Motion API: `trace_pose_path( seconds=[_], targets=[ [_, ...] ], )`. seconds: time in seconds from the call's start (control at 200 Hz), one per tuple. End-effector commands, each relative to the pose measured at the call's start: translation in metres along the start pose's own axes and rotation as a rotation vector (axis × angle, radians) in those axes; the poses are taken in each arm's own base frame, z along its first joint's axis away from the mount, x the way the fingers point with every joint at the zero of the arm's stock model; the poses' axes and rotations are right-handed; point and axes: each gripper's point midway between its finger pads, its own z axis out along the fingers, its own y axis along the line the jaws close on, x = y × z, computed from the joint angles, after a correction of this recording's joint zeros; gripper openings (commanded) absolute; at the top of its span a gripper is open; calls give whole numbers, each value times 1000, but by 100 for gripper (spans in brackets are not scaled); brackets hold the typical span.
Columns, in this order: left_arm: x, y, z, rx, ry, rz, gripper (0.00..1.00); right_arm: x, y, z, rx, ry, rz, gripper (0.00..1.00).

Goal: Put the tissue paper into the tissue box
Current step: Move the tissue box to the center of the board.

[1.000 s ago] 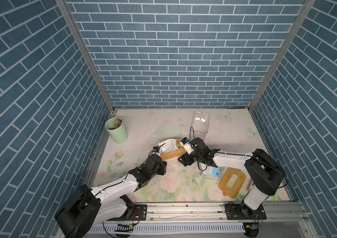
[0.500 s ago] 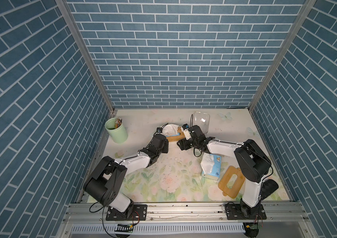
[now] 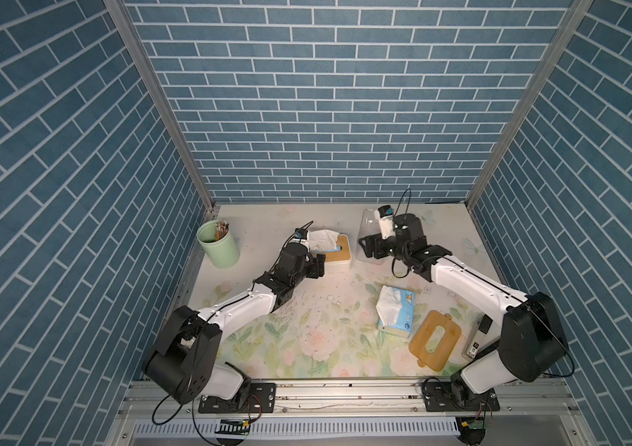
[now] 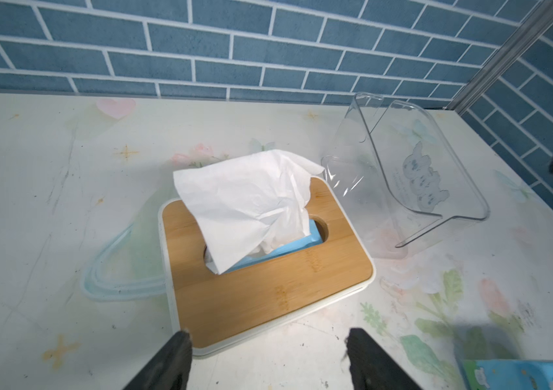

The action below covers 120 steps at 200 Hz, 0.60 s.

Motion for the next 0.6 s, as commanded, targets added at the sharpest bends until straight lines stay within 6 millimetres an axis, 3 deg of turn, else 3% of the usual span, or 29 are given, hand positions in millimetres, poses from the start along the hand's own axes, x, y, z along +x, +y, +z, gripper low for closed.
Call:
trace_pose_path(
  seconds=[0.0, 0.1, 0.195, 0.405, 0.595],
  targets=[
    [12, -9, -1, 34, 52, 7, 80, 11, -47, 3, 155, 85, 3, 83],
    [11, -13, -2, 54, 49, 6, 83, 7, -79, 9, 249, 110, 28, 82],
    [11, -13, -3, 55, 48, 5, 85, 9, -99, 22, 284, 138, 49, 79],
    [15, -13, -3, 56, 60, 5, 86, 18, -108, 60, 272, 201, 69, 69],
    [16, -14, -4, 61, 64, 3, 86, 29, -120, 85, 312, 246, 72, 51]
  ],
)
